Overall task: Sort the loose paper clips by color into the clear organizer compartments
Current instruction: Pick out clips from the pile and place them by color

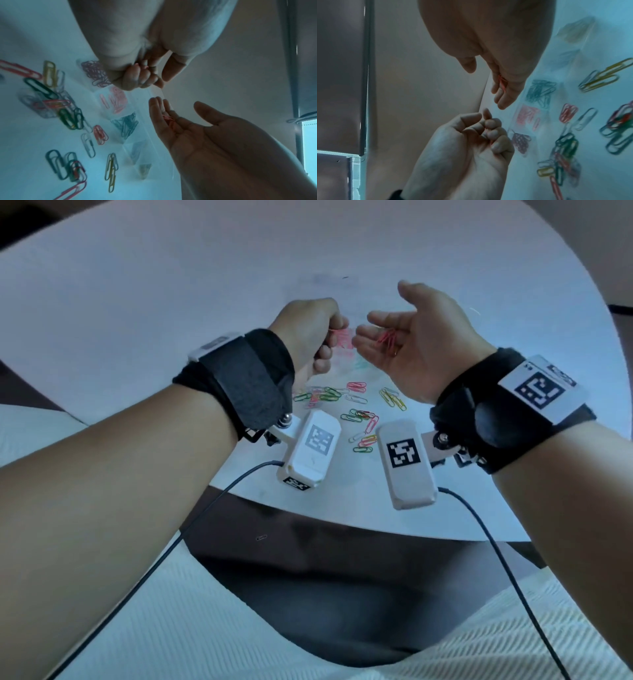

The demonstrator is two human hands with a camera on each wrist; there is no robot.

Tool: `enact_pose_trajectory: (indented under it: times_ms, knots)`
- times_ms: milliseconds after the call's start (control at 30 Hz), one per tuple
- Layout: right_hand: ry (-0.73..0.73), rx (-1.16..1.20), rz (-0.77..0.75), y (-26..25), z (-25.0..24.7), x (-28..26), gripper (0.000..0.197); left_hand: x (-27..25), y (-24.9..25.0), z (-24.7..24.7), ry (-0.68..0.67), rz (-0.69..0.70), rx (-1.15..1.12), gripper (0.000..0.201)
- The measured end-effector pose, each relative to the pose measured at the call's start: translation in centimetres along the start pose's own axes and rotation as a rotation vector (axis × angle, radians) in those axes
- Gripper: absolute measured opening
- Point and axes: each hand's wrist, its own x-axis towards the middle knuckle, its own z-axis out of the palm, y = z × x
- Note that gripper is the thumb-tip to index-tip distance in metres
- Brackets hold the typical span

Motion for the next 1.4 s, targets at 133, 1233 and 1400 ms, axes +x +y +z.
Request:
enact_pose_trajectory:
  times_ms: [133,1233,1400]
  knots:
    - [-0.011,-0.044,0.027,-0.3,1.5,1.1,0.060,0.6,0.5,-0.7,0.082,0.003,-0.028,0.011]
    - [0.086,-1.377,-0.345,5.6,-8.8,-2.7,0.009,-4.5,-4.3,-3.7,-0.199,0.310,1.479,0.005]
    - [0.125,-1.462,-0.454,5.6,-8.6,-1.0,0.013,-2.5,-4.9,-3.4,-0.248,0.345,1.538,0.013]
